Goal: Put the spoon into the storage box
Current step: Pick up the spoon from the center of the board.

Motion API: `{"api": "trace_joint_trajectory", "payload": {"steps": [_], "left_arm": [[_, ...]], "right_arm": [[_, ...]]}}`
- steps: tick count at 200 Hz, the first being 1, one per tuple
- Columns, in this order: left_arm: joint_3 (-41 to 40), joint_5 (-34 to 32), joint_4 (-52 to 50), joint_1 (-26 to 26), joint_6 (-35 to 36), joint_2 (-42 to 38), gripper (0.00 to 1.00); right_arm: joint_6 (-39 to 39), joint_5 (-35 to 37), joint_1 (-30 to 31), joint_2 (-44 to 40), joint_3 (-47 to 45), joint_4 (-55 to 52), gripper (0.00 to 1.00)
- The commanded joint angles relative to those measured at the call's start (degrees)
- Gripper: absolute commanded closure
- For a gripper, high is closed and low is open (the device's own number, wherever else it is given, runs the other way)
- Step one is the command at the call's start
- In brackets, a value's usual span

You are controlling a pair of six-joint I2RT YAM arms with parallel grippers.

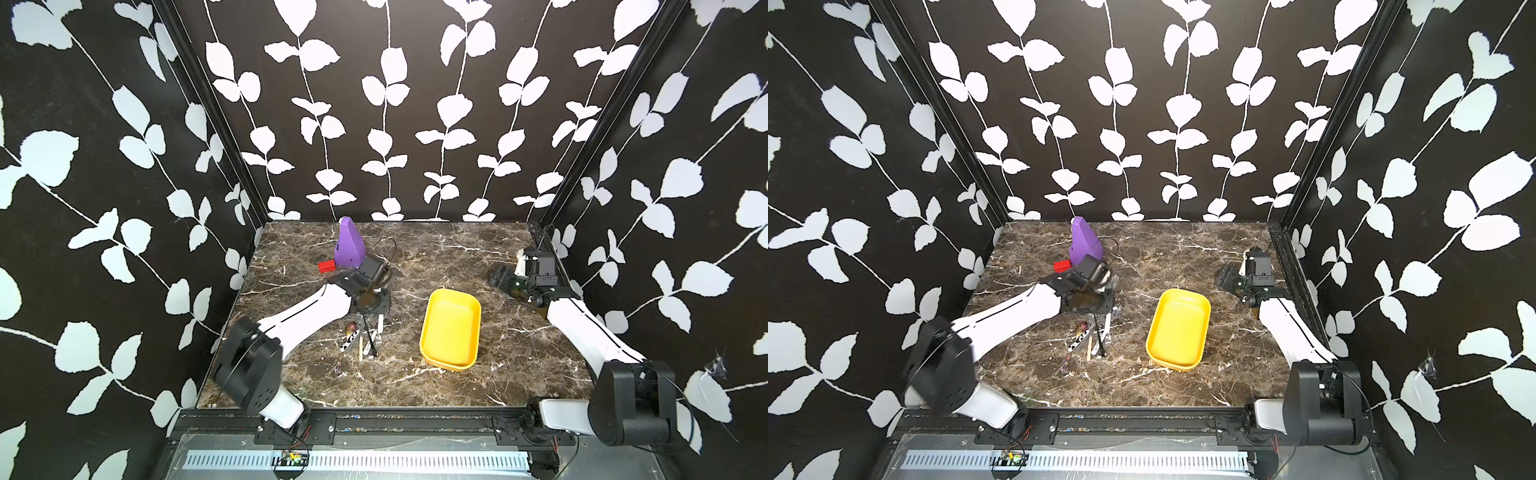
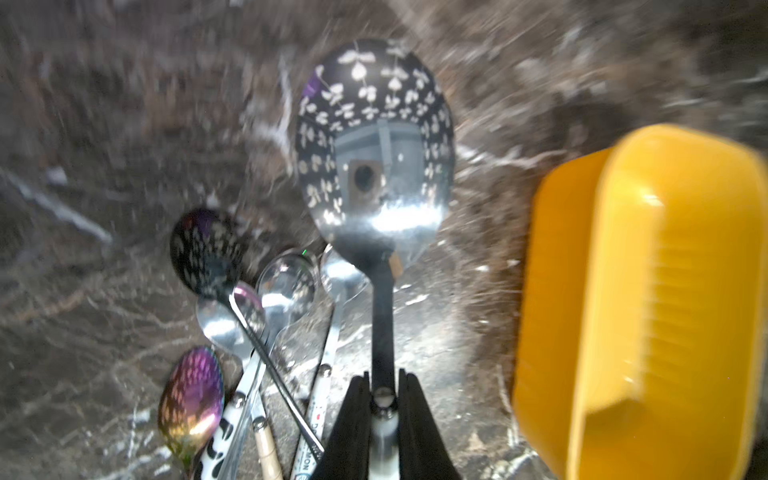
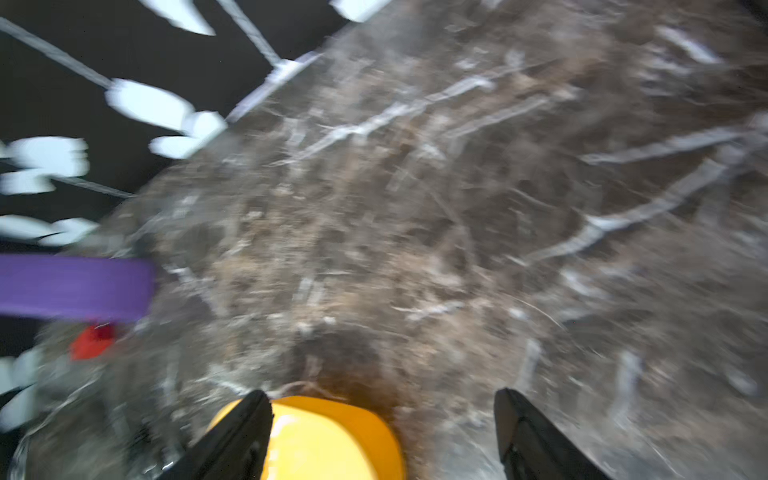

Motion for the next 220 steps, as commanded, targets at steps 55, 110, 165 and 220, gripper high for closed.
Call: {"api": "trace_joint_trajectory", "payload": {"steps": [55, 110, 165, 220], "left_arm": [[2.30, 22.76, 20.84, 3.84, 16.09, -13.53, 1.00], [-4.51, 38.62, 34.97, 6.32, 15.17, -18.64, 1.00], [-5.56, 46.54, 38.62, 6.40, 13.52, -18.59, 1.00], [-6.95, 48.88, 40.50, 6.31, 12.82, -18.53, 1.00]], "right_arm": [[-13.25, -20.97, 16.75, -7.09, 1.21, 20.98, 0.16], [-16.05, -32.29, 25.64, -5.74, 2.97, 26.87, 0.18], [-12.93, -34.61, 31.94, 0.03, 7.27, 30.45, 0.29], [-11.12, -34.90, 33.62, 2.19, 8.89, 31.06, 0.46]]}}
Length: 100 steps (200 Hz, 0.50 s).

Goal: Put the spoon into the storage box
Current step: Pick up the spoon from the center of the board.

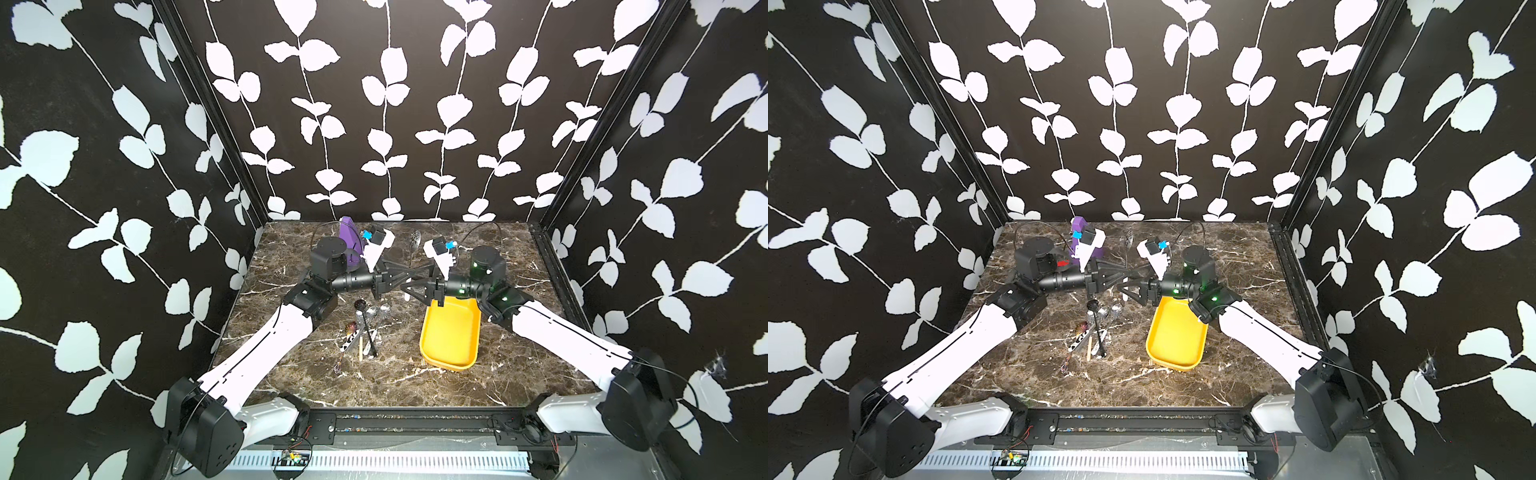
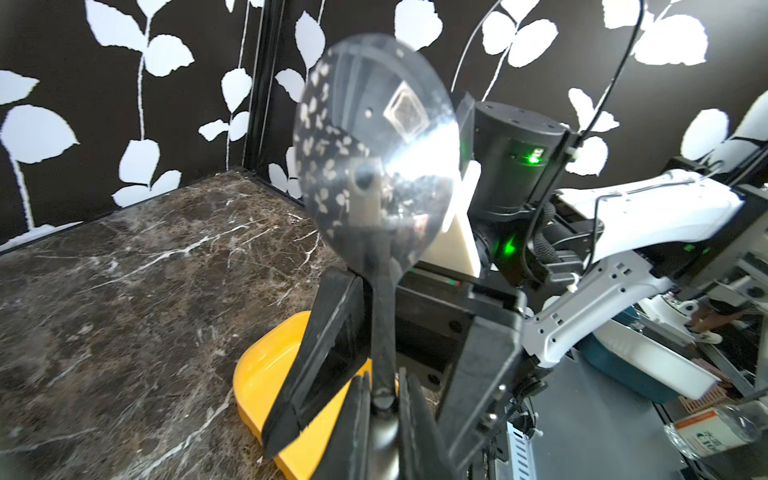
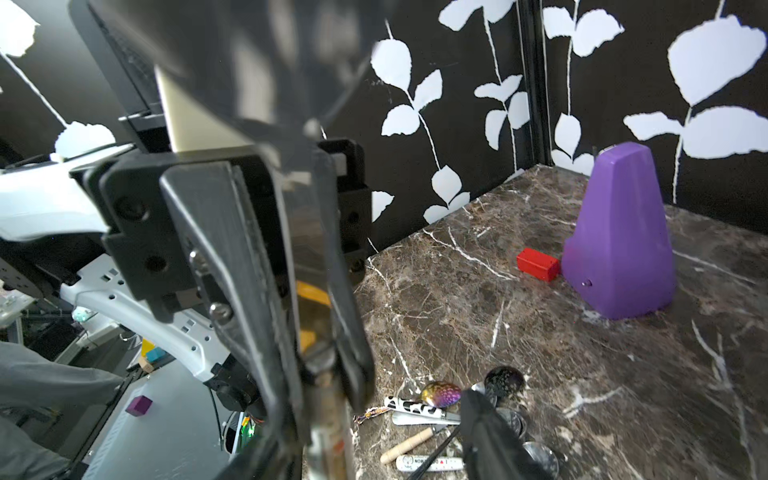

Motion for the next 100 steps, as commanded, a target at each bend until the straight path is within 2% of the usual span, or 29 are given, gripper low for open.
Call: {"api": "trace_joint_trajectory", "payload": {"steps": [1, 31, 62, 70, 78, 83, 92, 100], "left_arm": [[-1.39, 3.02, 3.45, -0.07, -0.50, -1.03, 1.00], [-2.37, 3.29, 4.28, 0.01, -0.73, -1.57, 1.00], [-2.90, 3.40, 4.86, -0.03, -1.42, -1.35, 1.00], [-3.08, 2.90, 4.82, -0.04, -1.48, -1.40, 1.00], [-3.09, 1.89, 4.39, -0.09, -1.52, -1.39, 1.00], [-3.09, 1.15, 3.77, 0.02, -1.43, -1.24, 0.94], [-3.00, -0.43, 2.35, -0.03, -0.94, -1.31, 0.69], [-3.02, -2.49, 1.01, -0.02, -0.41, -1.61, 0.55]], "right_arm": [[1.64, -1.47, 0.53, 0.55, 3.03, 3.88, 0.46], [3.83, -2.32, 0.53, 1.18, 3.05, 5.08, 0.66], [4.40, -2.57, 0.51, 1.61, 2.88, 4.43, 0.95], [4.46, -2.50, 0.53, 1.62, 2.79, 4.09, 1.00], [4.42, -2.43, 0.52, 1.62, 2.62, 3.72, 1.00], [4.32, -1.92, 0.48, 1.69, 2.53, 3.20, 1.00], [3.98, -0.52, 0.36, 1.55, 2.37, 1.85, 1.00], [3.54, 1.48, 0.12, 1.44, 2.15, 0.01, 1.00]]}}
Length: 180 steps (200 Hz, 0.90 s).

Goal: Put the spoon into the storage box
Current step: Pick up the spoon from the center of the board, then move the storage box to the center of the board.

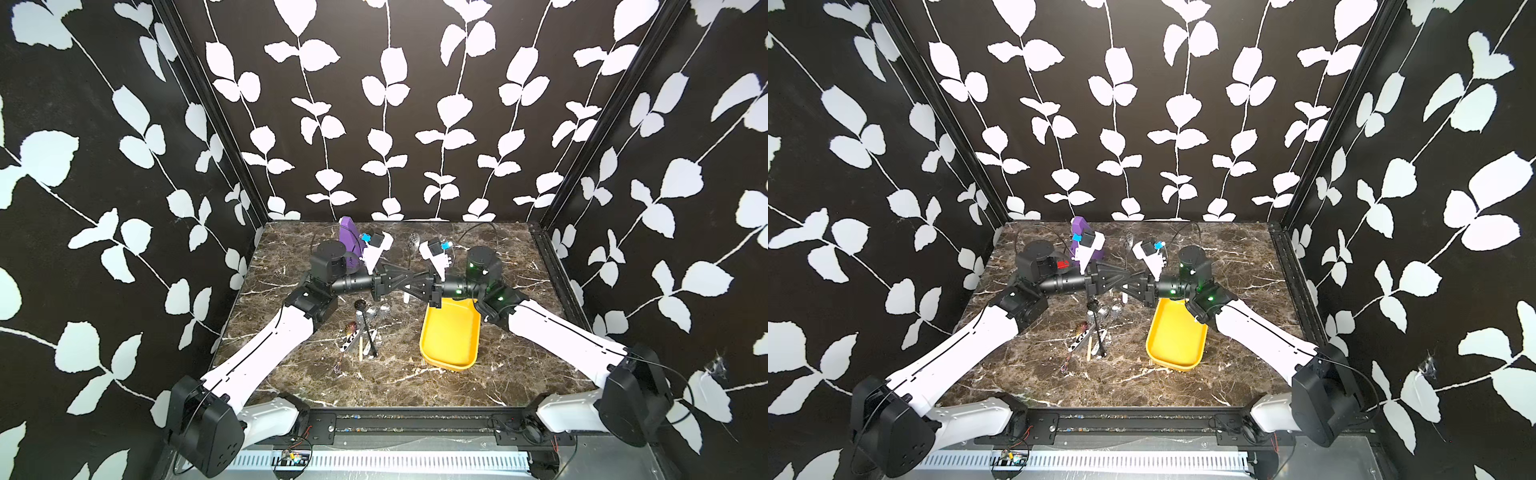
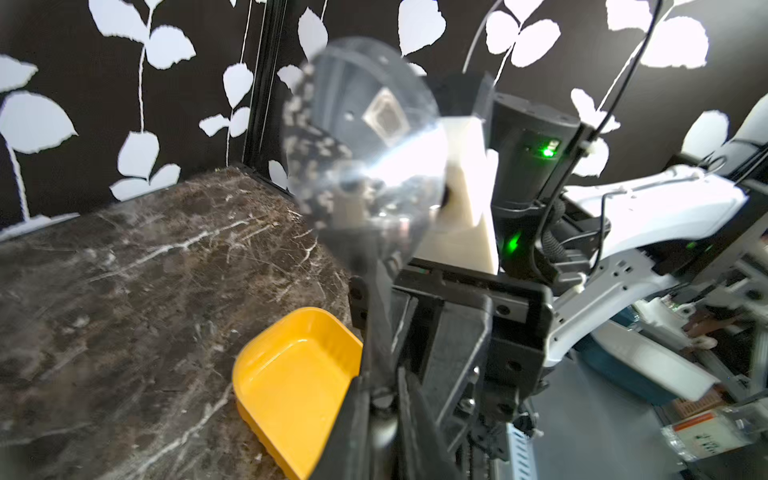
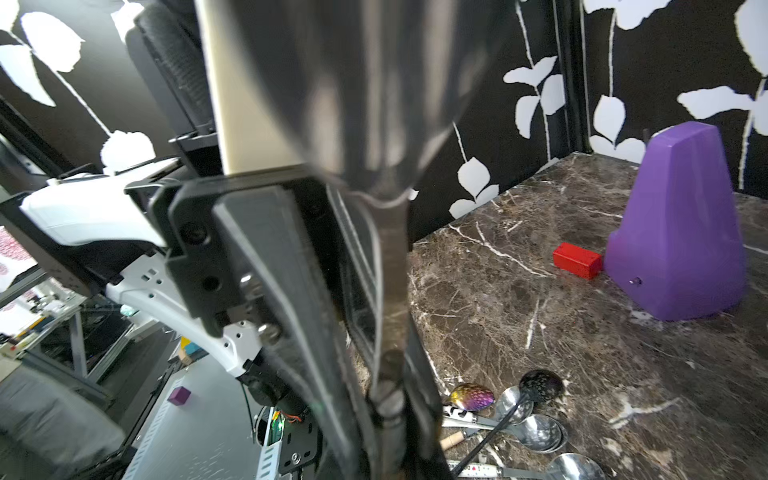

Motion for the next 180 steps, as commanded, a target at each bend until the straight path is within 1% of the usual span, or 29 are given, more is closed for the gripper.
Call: {"api": "trace_joint_trajectory", "payload": {"steps": [1, 14, 31, 36, 44, 61, 69, 79, 90, 101, 113, 132, 158, 180], "left_arm": [[-0.54, -2.75, -1.82, -0.37, 0.97, -1.69, 0.53], [-1.26, -8.38, -4.19, -0.21, 1.60, -2.74, 0.41], [-2.06, -19.96, -8.35, 0.22, 2.18, -4.34, 0.25], [-2.10, -23.27, -10.07, 0.39, 2.38, -4.45, 0.23], [-1.87, -28.01, -13.25, 0.79, 2.82, -4.27, 0.23], [-0.87, -34.08, -19.66, 1.88, 2.97, -3.07, 0.23], [-0.59, -34.95, -21.47, 2.19, 3.22, -2.59, 0.24], [-0.95, -35.47, -22.26, 2.20, 3.63, -2.29, 0.24], [-1.43, -36.55, -22.71, 2.21, 3.55, -2.13, 0.24], [-1.92, -37.35, -22.75, 2.16, 3.48, -2.19, 0.25], [-2.62, -38.27, -22.43, 2.27, 3.24, -2.13, 0.25], [-3.15, -38.80, -22.21, 2.27, 2.94, -1.84, 0.25], [-3.08, -37.64, -22.18, 2.31, 2.88, -0.82, 0.25], [-3.07, -36.83, -22.28, 2.26, 2.67, -0.72, 0.26]], "right_arm": [[-0.20, 3.86, -0.62, 0.19, 1.79, -1.53, 1.00], [-0.57, 7.39, -1.55, 0.48, 1.61, -5.50, 1.00], [0.99, 12.54, -4.35, 0.90, 1.85, -11.94, 1.00], [1.80, 14.44, -5.37, 0.93, 1.81, -14.16, 1.00], [2.50, 17.73, -7.10, 0.94, 2.15, -18.83, 1.00], [1.13, 26.51, -9.17, 0.94, 4.59, -32.82, 1.00], [-0.65, 30.43, -9.08, 0.94, 6.31, -39.82, 1.00], [-1.16, 33.31, -9.10, 1.00, 7.65, -46.91, 1.00], [0.39, 36.55, -9.09, 0.63, 7.89, -52.41, 1.00], [2.93, 38.23, -9.03, 0.07, 7.35, -56.65, 1.00], [6.04, 38.30, -8.68, -0.29, 6.29, -58.46, 1.00], [12.33, 36.61, -6.74, 0.73, 3.94, -58.37, 1.00], [17.17, 35.40, -2.56, 7.38, 5.01, -58.46, 1.00], [19.47, 35.74, -0.62, 13.03, 7.78, -59.99, 1.00]]}}
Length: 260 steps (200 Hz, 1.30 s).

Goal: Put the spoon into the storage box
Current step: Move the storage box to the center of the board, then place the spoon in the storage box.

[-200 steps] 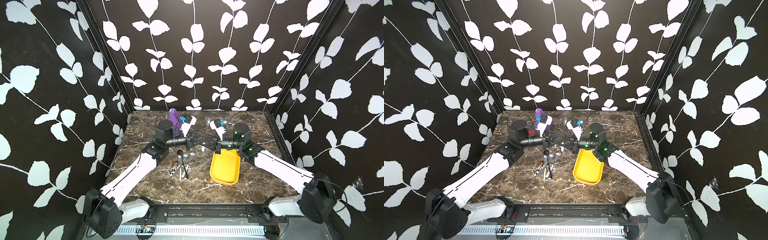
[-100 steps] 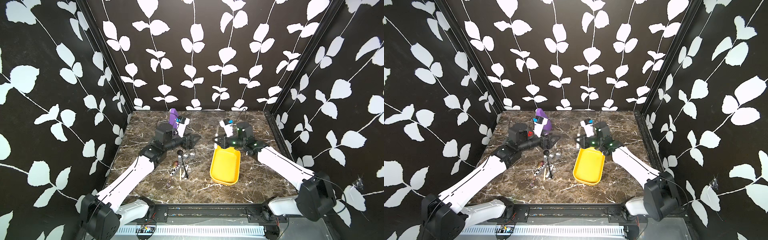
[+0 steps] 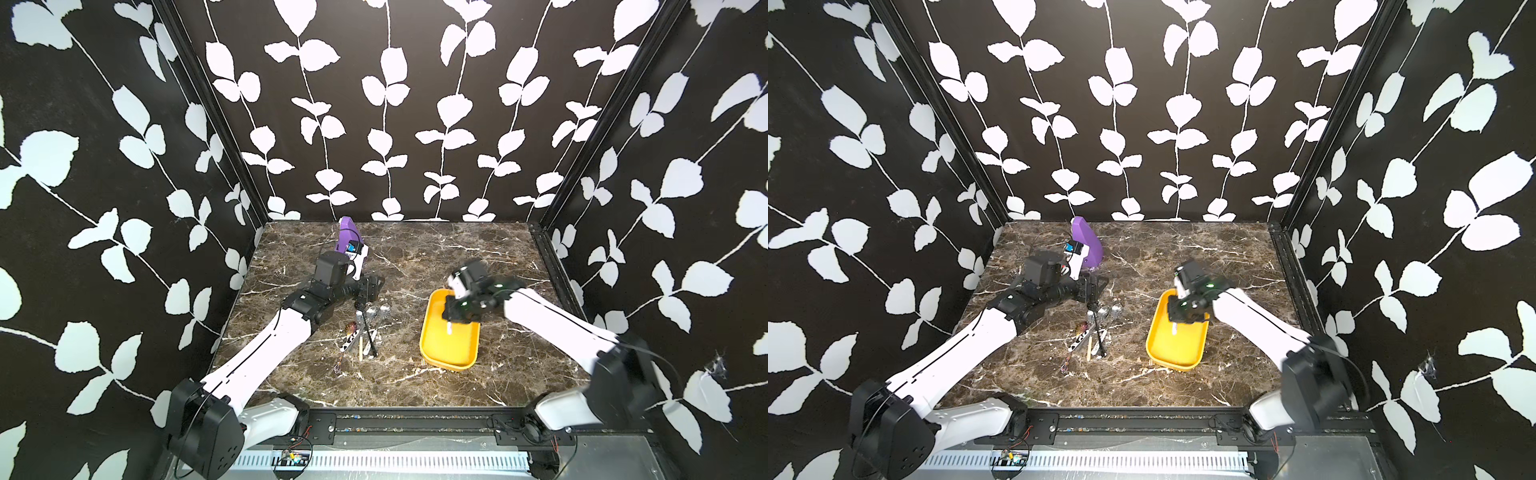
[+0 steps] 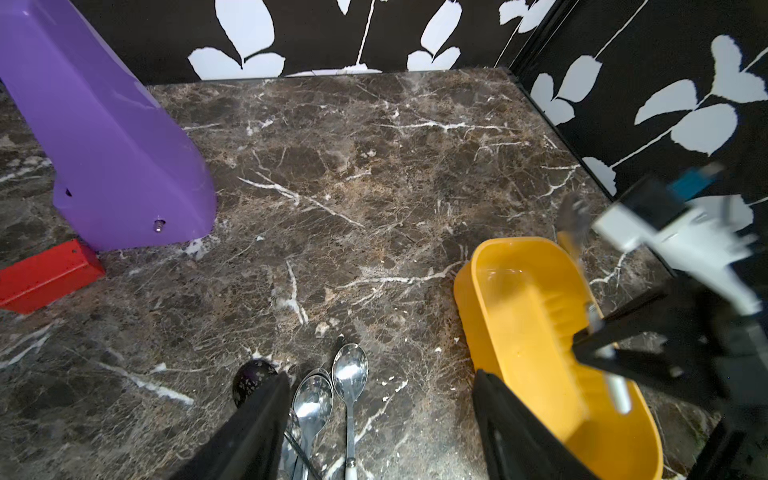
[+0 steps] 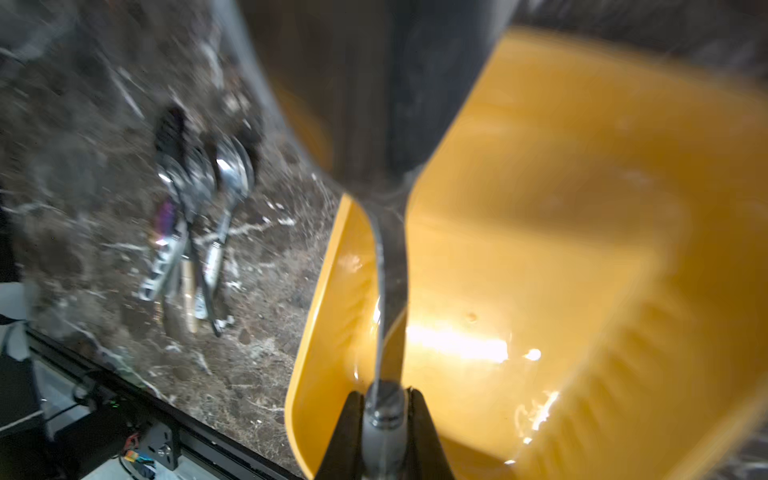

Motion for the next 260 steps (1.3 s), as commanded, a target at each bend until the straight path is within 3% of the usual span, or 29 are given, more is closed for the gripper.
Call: {"api": "trace_joint_trajectory", "payload": {"steps": [1, 41, 59, 82, 101, 123, 160, 243, 260], "left_arm": [[-0.43, 0.36, -0.76, 0.06, 0.00, -0.12, 0.26], [-1.87, -0.55, -0.78, 0.06, 0.87, -1.52, 0.28], [3.44, -1.95, -10.15, 0.02, 1.01, -3.13, 0.29], [-1.94, -1.35, -2.80, 0.05, 1.81, -7.04, 0.26], [-3.07, -2.11, -3.28, 0.14, 2.05, -6.96, 0.26], [-0.65, -1.28, -6.58, 0.14, 1.61, -4.94, 0.27], [-2.46, -1.36, -2.21, 0.14, 0.05, -3.28, 0.26], [-3.44, -0.11, -1.40, 0.14, -0.70, -1.35, 0.27], [-3.20, 0.34, -1.41, 0.14, -0.86, -0.41, 0.27]], "right_arm": [[5.68, 0.86, 2.04, 5.66, 2.65, -3.61, 1.00], [7.33, 3.94, 2.70, 13.39, 4.81, -5.51, 1.00], [3.58, 11.01, -1.84, 16.25, 12.01, -18.21, 1.00], [0.07, 9.58, -2.14, 14.07, 10.35, -13.86, 1.00], [-0.59, 7.02, -1.68, 17.10, 12.12, -15.88, 1.00], [2.02, 5.22, -0.42, 18.91, 11.48, -13.52, 1.00], [4.89, 1.92, 1.11, 23.77, 13.16, -10.42, 1.00], [7.32, 3.22, 1.31, 25.77, 15.45, -9.37, 1.00], [7.33, 3.28, 1.35, 26.46, 16.32, -9.87, 0.93]]}}
